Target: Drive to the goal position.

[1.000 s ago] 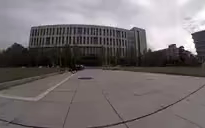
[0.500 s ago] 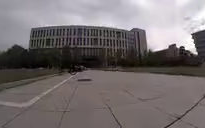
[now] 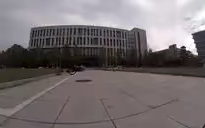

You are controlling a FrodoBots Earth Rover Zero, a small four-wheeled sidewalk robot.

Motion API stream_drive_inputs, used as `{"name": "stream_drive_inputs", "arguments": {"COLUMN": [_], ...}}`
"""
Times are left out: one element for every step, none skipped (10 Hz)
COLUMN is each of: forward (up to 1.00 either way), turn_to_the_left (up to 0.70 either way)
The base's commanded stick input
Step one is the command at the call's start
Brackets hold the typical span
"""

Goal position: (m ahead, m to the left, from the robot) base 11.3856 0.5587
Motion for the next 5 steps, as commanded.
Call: {"name": "stream_drive_inputs", "arguments": {"forward": [0.7, 0.7, 0.7, 0.7, 0.7], "turn_to_the_left": [0.0, 0.0, 0.0, 0.0, 0.0]}}
